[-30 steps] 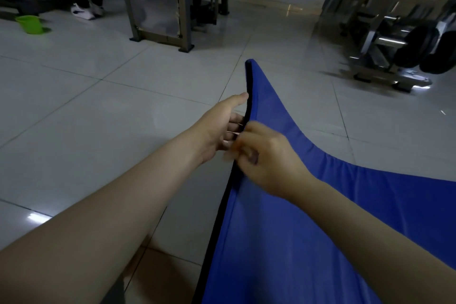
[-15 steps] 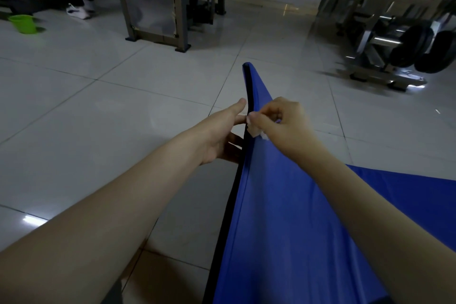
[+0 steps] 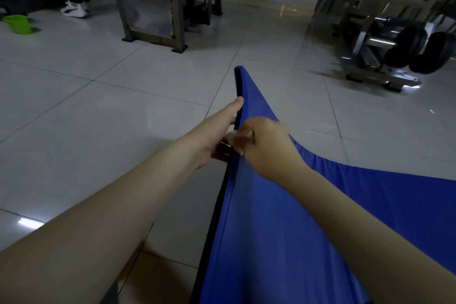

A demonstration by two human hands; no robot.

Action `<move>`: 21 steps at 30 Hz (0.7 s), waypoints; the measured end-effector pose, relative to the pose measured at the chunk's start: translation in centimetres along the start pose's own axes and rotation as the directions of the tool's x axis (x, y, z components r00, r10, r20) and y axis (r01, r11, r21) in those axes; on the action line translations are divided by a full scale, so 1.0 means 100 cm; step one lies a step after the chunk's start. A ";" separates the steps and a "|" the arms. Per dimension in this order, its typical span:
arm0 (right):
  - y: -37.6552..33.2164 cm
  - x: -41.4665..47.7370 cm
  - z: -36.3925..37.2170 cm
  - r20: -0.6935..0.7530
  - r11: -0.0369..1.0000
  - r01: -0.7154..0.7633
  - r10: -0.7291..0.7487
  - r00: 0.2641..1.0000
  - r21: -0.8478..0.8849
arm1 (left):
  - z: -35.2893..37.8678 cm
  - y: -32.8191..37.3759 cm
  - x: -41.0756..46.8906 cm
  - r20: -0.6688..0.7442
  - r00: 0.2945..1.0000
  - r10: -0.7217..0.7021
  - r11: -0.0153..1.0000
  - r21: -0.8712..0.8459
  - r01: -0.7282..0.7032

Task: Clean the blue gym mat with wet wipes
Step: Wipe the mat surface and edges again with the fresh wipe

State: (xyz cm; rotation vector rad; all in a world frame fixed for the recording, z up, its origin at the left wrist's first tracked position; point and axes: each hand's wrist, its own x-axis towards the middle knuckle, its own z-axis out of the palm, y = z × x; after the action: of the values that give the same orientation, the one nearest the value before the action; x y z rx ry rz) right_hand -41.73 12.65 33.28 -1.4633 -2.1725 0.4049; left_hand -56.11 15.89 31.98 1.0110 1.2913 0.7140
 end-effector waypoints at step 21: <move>-0.009 -0.046 0.032 0.262 0.903 0.415 -0.429 0.865 0.108 | -0.005 -0.005 -0.007 -0.015 1.000 -0.011 0.998 0.065 0.012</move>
State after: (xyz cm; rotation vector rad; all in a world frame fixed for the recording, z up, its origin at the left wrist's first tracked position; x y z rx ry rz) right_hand -42.79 8.16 29.98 -0.9001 -2.6032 0.5256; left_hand -56.81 15.13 31.82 1.0519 1.3398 0.6750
